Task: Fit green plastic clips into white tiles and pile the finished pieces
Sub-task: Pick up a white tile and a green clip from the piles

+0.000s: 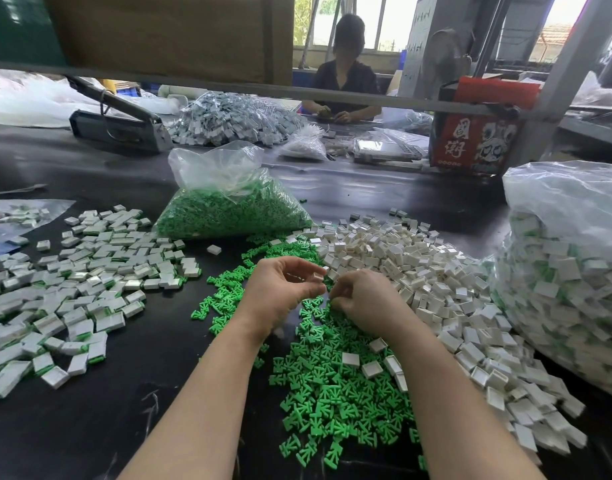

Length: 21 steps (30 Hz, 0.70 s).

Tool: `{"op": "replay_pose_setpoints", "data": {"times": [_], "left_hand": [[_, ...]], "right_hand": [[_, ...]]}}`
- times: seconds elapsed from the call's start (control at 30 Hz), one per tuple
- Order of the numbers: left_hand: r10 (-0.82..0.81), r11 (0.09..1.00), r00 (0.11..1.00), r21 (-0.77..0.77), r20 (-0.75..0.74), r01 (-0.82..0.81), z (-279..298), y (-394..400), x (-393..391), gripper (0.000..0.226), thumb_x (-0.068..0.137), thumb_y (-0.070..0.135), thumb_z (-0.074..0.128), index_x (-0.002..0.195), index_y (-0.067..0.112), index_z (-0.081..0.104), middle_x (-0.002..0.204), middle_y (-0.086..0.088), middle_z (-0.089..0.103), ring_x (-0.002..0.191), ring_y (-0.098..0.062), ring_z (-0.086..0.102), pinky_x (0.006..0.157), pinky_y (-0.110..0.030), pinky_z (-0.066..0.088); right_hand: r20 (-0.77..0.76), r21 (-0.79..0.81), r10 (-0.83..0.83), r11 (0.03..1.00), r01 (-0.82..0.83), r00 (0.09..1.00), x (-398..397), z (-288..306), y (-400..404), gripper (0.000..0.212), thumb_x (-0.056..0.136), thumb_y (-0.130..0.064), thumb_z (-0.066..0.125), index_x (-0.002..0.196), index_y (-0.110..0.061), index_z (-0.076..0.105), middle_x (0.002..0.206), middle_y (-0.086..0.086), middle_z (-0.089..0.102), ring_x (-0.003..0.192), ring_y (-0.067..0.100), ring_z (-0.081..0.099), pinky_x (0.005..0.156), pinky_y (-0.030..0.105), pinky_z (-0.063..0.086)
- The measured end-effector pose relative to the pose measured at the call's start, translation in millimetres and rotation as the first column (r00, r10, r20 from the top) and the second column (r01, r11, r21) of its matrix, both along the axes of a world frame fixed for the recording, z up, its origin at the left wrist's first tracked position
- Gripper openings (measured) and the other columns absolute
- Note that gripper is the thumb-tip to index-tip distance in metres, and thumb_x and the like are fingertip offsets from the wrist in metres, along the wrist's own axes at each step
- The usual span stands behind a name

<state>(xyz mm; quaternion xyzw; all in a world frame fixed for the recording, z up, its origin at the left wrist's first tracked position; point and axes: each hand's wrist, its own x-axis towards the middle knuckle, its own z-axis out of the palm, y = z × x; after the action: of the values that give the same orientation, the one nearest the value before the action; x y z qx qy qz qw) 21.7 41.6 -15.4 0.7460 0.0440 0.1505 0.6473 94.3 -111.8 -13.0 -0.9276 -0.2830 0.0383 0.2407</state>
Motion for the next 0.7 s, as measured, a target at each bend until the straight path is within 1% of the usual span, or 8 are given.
{"op": "replay_pose_setpoints", "data": {"times": [0.07,0.13,0.2,0.27,0.33,0.43,0.6,0.7], "left_hand": [[-0.006,0.999,1.000,-0.045,0.015,0.006,0.3,0.5,-0.1,0.019,0.076,0.000,0.079,0.084,0.018,0.078,0.078,-0.002,0.076,0.069,-0.008,0.070,0.064,-0.017,0.053],[-0.009,0.993,1.000,-0.120,0.017,0.011,0.2,1.2,0.2,0.019,0.079,0.000,0.076,0.086,0.017,0.078,0.078,-0.001,0.076,0.066,-0.005,0.068,0.060,-0.014,0.051],[-0.006,0.977,1.000,-0.212,0.012,0.008,-0.7,3.1,1.1,0.017,0.083,0.002,0.073,0.090,0.017,0.078,0.082,-0.004,0.077,0.070,-0.009,0.070,0.062,-0.015,0.052],[0.006,0.960,1.000,-0.280,0.011,-0.002,-1.8,4.8,2.6,0.016,0.085,0.004,0.070,0.095,0.015,0.078,0.085,-0.005,0.076,0.072,-0.012,0.071,0.064,-0.015,0.053],[0.017,0.950,1.000,-0.311,0.011,-0.013,-1.8,5.0,3.2,0.016,0.084,0.010,0.071,0.100,0.012,0.075,0.084,-0.004,0.076,0.072,-0.011,0.071,0.064,-0.015,0.053],[0.052,0.947,0.998,-0.317,0.019,-0.043,-1.9,4.3,3.1,0.031,0.074,0.022,0.074,0.099,0.007,0.068,0.080,-0.003,0.074,0.071,-0.014,0.072,0.063,-0.017,0.054],[0.047,0.960,0.999,-0.276,0.008,-0.043,-3.2,4.0,5.0,0.029,0.070,0.027,0.078,0.091,0.008,0.070,0.077,-0.002,0.075,0.071,-0.014,0.072,0.063,-0.016,0.053],[0.026,0.957,1.000,-0.291,0.014,-0.021,-3.2,3.8,5.2,0.027,0.070,0.027,0.079,0.090,0.010,0.074,0.080,-0.006,0.076,0.072,-0.014,0.072,0.063,-0.016,0.053]], "right_hand": [[-0.078,0.194,-0.029,0.980,0.044,0.997,-2.0,2.7,-0.9,0.007,0.089,-0.013,0.068,0.088,-0.019,0.072,0.087,-0.003,0.071,0.080,0.014,0.067,0.079,0.034,0.059],[-0.196,0.430,-0.030,0.896,0.114,0.980,-4.3,8.6,-3.0,0.007,0.088,-0.009,0.068,0.088,-0.015,0.070,0.085,0.004,0.072,0.079,0.018,0.069,0.074,0.031,0.059],[-0.316,0.611,0.042,0.774,0.169,0.948,-7.0,14.9,-5.4,0.008,0.088,-0.006,0.067,0.093,-0.012,0.070,0.087,0.009,0.071,0.074,0.011,0.068,0.064,0.018,0.055],[-0.394,0.705,0.124,0.677,0.212,0.911,-9.9,19.7,-6.5,0.013,0.089,-0.004,0.065,0.099,-0.010,0.069,0.088,0.009,0.071,0.066,0.001,0.065,0.057,0.011,0.047],[-0.434,0.748,0.169,0.615,0.250,0.885,-11.2,22.5,-6.4,0.017,0.087,-0.003,0.067,0.103,-0.007,0.069,0.088,0.011,0.070,0.063,0.001,0.063,0.055,0.011,0.045],[-0.468,0.772,0.205,0.569,0.284,0.860,-10.8,23.7,-5.8,0.017,0.085,-0.001,0.068,0.102,-0.004,0.069,0.085,0.009,0.068,0.063,0.004,0.059,0.055,0.014,0.044],[-0.431,0.797,0.220,0.548,0.255,0.875,-9.7,21.5,-5.3,0.016,0.087,-0.004,0.067,0.102,-0.005,0.072,0.079,-0.002,0.069,0.061,-0.001,0.056,0.057,0.013,0.044],[-0.366,0.798,0.175,0.565,0.211,0.914,-11.9,20.4,-2.1,0.018,0.085,-0.005,0.070,0.103,-0.003,0.070,0.083,0.001,0.069,0.060,-0.005,0.059,0.057,0.011,0.046]]}}
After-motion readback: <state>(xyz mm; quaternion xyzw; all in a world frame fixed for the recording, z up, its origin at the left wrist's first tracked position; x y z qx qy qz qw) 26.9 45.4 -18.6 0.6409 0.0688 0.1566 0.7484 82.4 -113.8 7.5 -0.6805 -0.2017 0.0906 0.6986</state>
